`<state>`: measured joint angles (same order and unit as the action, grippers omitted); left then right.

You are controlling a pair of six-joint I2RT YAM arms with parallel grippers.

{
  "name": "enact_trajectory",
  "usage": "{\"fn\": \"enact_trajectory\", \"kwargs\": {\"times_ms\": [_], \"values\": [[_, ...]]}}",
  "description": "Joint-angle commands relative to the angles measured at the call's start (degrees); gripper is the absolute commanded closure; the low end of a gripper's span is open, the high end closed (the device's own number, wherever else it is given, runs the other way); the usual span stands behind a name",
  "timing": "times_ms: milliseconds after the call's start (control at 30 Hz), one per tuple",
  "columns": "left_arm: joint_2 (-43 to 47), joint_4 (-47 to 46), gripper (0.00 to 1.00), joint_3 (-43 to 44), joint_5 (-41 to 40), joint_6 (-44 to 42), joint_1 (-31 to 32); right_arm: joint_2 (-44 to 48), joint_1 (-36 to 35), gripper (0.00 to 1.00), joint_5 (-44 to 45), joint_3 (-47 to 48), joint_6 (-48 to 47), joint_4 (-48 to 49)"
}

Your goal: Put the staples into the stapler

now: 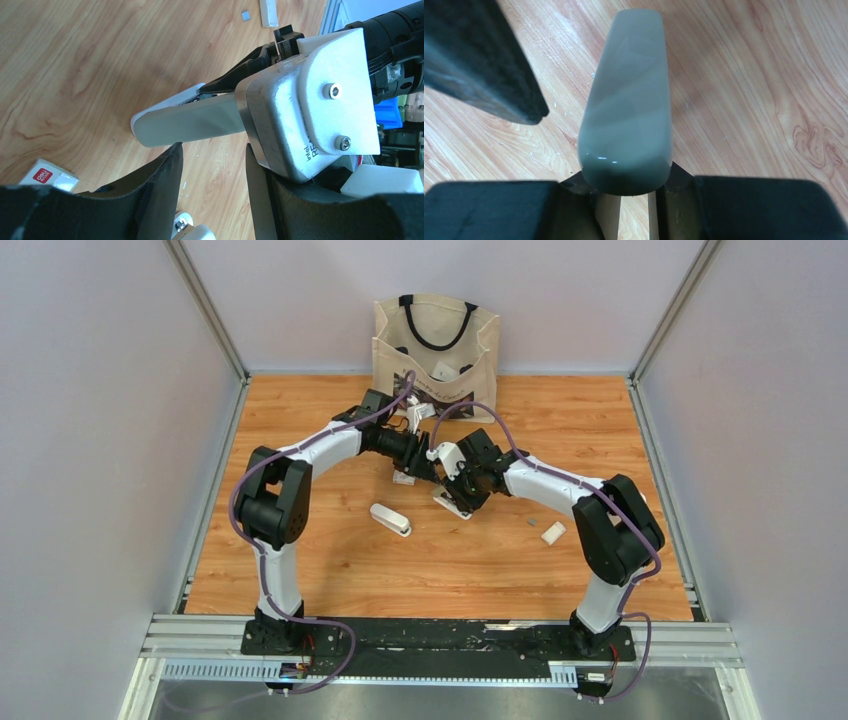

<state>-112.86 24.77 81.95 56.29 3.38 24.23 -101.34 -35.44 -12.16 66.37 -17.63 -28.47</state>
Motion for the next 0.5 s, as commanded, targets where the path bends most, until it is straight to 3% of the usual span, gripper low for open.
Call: {"fn": "enact_trajectory", "kwargs": {"times_ms": [0,467], "values": [[6.33,1.14,0.41,0.93,7.17,-2.75,2.32,-0.44,-0.51,0.76,1.0,0.69,-0.04,1.57],[14.33,18.37,0.4,-0.65,4.97,-16.82,-10.77,1.94,-0.51,0.73,0.56,0.87,-0.21,-0.44]]}}
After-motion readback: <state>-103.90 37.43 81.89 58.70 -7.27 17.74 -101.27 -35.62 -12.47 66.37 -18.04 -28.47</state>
